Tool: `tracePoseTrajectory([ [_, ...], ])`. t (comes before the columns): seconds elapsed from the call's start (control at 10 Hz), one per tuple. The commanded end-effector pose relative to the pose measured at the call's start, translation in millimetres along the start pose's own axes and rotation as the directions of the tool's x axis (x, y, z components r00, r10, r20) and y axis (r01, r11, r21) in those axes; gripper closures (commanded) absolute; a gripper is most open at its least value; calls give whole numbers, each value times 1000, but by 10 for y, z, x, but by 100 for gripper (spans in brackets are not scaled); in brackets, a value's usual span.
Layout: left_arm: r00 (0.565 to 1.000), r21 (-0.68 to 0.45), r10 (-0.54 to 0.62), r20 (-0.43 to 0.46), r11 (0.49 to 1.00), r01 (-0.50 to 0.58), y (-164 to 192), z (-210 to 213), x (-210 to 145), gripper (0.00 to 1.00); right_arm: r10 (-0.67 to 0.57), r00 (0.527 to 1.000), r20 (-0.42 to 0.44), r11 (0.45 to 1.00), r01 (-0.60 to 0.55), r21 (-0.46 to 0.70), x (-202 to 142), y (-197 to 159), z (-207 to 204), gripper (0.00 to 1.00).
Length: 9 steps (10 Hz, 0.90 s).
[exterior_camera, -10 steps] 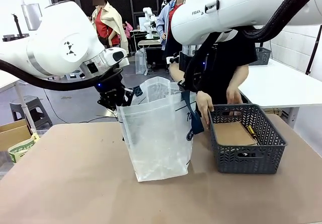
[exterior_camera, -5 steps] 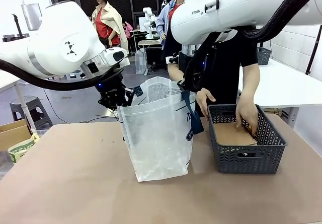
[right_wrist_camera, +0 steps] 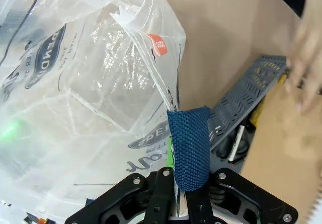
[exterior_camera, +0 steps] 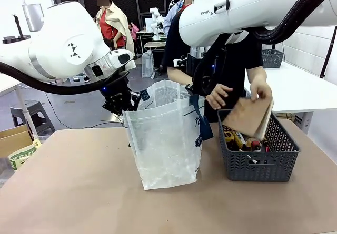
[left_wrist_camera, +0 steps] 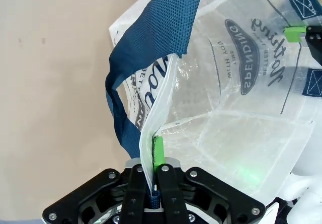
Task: Transfer purchased items from the store into the shopping bag.
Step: Open the Reusable shopping bag in the center of the table, then move the Reusable shopping bag to the right side of the table.
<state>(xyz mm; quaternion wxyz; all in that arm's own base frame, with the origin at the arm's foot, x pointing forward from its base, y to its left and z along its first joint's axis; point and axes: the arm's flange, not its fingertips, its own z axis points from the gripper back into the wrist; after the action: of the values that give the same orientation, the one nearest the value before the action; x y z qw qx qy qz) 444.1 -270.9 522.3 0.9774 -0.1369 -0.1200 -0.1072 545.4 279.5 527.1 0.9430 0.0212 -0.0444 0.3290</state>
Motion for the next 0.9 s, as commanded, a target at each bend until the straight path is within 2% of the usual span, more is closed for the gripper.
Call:
tracePoseTrajectory([
  [0.0,1000,6,17,4,1000,-17,12,9,-9,100,-9,1000,-2,1000,9,-1,-4,-14,-7,100],
  [0.8,1000,6,17,4,1000,-17,12,9,-9,100,-9,1000,-2,1000,9,-1,-4,-14,-7,100],
])
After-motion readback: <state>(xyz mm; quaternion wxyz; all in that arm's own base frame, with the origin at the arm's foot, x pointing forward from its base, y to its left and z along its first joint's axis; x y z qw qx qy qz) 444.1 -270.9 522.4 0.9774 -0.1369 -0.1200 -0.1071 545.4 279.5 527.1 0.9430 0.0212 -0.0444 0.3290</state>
